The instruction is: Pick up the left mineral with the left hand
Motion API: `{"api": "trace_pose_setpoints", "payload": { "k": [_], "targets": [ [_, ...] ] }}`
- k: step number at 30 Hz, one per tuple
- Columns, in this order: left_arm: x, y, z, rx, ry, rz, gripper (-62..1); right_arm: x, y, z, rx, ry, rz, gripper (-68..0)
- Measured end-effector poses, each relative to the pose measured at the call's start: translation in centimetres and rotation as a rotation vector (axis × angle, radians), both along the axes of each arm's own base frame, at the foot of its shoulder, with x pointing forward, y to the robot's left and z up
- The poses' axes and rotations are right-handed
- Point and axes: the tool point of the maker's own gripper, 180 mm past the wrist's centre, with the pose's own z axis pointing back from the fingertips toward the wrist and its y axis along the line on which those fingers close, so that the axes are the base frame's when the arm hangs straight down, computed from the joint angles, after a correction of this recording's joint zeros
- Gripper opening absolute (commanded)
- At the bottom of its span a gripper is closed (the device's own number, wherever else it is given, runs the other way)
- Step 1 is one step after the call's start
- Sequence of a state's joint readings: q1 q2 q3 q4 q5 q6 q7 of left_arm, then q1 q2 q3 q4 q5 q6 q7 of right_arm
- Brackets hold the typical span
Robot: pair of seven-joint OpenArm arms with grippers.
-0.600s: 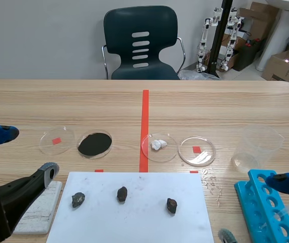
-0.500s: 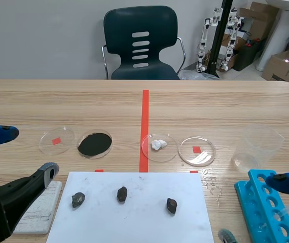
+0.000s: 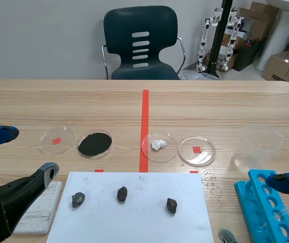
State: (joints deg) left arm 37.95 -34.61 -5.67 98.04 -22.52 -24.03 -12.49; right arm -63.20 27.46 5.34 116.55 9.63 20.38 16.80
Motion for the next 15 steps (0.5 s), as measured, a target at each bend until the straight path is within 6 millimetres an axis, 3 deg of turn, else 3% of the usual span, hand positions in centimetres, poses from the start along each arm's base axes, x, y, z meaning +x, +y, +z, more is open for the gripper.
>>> {"api": "trace_pose_setpoints", "payload": {
  "k": [11,15],
  "targets": [
    [0.0,0.0,-0.2,0.006,0.007,0.0,1.4,0.0,0.0,0.0,0.0,0.0,0.0,-6.5],
    [-0.2,0.2,-1.2,0.042,0.054,0.0,1.4,0.0,0.0,0.0,0.0,0.0,0.0,-6.5]
  ]
}}
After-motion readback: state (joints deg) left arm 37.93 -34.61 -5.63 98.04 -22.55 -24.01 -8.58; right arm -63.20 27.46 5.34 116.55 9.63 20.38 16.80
